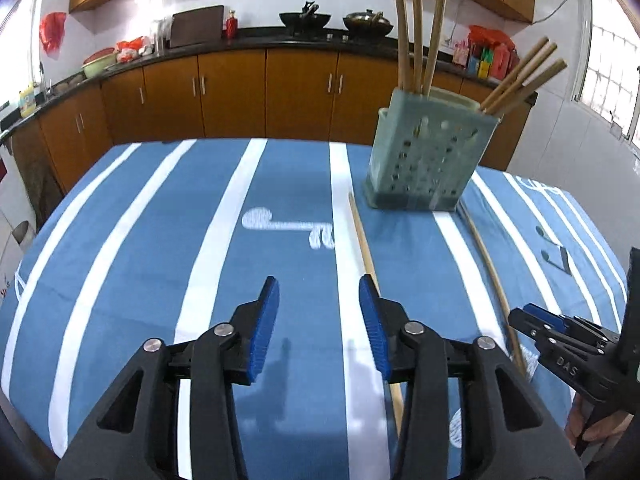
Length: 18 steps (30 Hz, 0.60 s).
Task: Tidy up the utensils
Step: 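Move both tools back down to the remaining loose chopsticks, then grasp a loose chopstick with the left tool while the right tool grasps another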
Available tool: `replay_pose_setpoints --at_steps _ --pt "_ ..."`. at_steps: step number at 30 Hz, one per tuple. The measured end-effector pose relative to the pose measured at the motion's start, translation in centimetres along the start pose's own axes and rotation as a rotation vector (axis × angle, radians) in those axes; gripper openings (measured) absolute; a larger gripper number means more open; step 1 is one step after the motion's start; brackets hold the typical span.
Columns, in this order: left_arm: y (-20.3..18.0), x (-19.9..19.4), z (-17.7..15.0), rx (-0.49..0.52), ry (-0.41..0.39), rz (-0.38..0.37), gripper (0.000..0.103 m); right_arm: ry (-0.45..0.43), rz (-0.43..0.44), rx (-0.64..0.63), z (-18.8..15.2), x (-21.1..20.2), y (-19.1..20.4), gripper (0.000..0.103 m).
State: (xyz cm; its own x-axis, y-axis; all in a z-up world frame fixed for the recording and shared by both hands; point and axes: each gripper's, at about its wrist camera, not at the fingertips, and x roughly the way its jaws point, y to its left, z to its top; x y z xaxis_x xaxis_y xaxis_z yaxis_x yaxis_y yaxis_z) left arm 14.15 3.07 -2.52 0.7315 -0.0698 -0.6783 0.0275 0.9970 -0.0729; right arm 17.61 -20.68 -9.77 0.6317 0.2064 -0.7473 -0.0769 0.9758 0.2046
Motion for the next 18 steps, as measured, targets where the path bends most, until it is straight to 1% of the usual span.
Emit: replay_pose_setpoints --at_steps 3,6,7,13,18 --pt "-0.3 0.1 -0.5 0.005 0.01 -0.006 0.043 0.0 -0.027 -0.013 0.2 0.2 0.2 0.022" --pt "-0.7 0.5 -0.9 0.011 0.021 -0.019 0.043 -0.007 -0.062 -0.03 0.4 0.2 0.4 0.01" --pt "-1.0 0.6 -0.9 0.016 0.025 -0.026 0.043 -0.008 -0.073 -0.027 0.6 0.2 0.3 0.009" --pt "-2.5 1.2 -1.8 0.047 0.049 -0.056 0.043 -0.004 -0.104 0.033 1.7 0.4 -1.3 0.008" --pt "-3.7 2.0 -2.2 0.063 0.076 -0.074 0.043 -0.008 -0.182 0.175 2.7 0.0 -5.4 0.008"
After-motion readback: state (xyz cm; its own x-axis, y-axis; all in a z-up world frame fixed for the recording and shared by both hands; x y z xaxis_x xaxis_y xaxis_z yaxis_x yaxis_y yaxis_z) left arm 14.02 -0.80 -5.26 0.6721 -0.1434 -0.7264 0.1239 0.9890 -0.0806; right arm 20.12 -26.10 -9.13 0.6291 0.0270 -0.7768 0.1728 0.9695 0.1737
